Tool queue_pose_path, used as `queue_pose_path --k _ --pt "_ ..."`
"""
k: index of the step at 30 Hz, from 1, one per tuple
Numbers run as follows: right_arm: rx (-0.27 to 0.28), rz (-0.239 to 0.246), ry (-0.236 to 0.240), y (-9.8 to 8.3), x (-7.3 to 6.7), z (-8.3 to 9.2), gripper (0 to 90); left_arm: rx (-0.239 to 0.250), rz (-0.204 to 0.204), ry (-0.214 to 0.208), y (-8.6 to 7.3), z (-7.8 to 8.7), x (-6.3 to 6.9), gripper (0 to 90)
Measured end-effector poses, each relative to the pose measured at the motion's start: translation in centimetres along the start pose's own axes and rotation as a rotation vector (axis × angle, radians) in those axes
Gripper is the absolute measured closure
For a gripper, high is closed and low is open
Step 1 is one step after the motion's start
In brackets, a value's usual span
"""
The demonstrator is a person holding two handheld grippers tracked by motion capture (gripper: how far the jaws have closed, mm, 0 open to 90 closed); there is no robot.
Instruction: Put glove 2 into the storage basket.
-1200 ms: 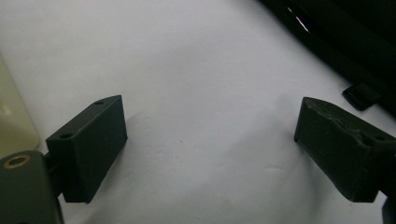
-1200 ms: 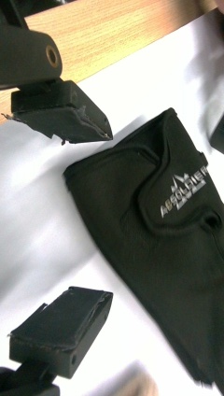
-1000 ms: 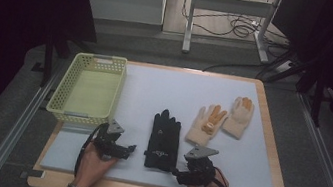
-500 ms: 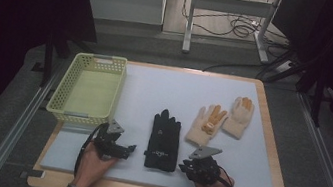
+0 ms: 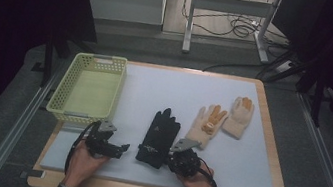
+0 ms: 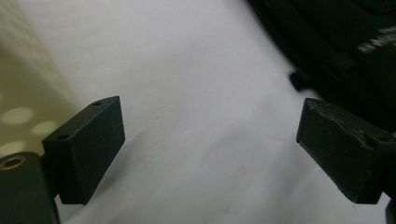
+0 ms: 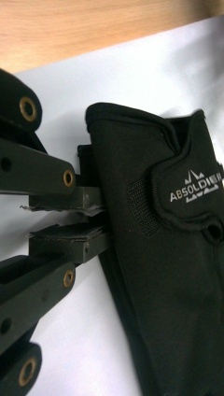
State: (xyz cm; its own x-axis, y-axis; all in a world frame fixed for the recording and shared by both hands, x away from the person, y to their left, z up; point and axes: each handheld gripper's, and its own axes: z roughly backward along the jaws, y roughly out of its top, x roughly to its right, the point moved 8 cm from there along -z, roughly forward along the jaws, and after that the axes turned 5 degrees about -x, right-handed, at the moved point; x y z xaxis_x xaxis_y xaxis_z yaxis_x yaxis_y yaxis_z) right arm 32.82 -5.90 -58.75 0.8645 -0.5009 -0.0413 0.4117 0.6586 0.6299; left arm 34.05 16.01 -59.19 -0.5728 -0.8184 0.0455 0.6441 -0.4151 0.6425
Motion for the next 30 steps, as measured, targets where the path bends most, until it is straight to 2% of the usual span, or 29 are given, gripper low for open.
queue_pose_path --k 6,9,11,14,17,20,27,30 --pt "0.010 0.010 -0.021 2.0 -0.5 -1.8 78.3 -0.011 0.005 0.014 -0.9 0.6 -1.0 7.4" --pt "0.010 0.027 -0.037 2.7 -0.6 -2.6 78.1 -0.011 0.005 0.004 -1.1 0.6 -1.0 6.7" --pt "0.003 0.030 -0.040 2.8 -0.7 -2.5 75.8 -0.007 0.003 -0.022 -1.0 0.6 -0.7 5.6" --pt "-0.005 0.037 -0.052 2.1 -0.4 -1.7 70.5 -0.006 -0.010 -0.070 -0.8 0.6 0.1 1.0" --pt "0.013 0.020 -0.054 1.6 0.1 -0.8 65.1 -0.014 -0.030 -0.089 -0.6 0.6 1.0 0.0" --pt "0.012 0.008 -0.079 0.5 1.2 0.4 58.5 -0.024 -0.041 -0.103 -0.2 0.6 1.7 0.0" --pt "0.018 -0.057 -0.140 -2.1 3.9 2.6 43.6 -0.028 -0.071 -0.128 1.2 0.2 3.4 0.0" --pt "0.021 -0.076 -0.189 -3.1 5.4 3.6 35.7 -0.028 -0.082 -0.134 2.1 -0.1 4.2 0.0"
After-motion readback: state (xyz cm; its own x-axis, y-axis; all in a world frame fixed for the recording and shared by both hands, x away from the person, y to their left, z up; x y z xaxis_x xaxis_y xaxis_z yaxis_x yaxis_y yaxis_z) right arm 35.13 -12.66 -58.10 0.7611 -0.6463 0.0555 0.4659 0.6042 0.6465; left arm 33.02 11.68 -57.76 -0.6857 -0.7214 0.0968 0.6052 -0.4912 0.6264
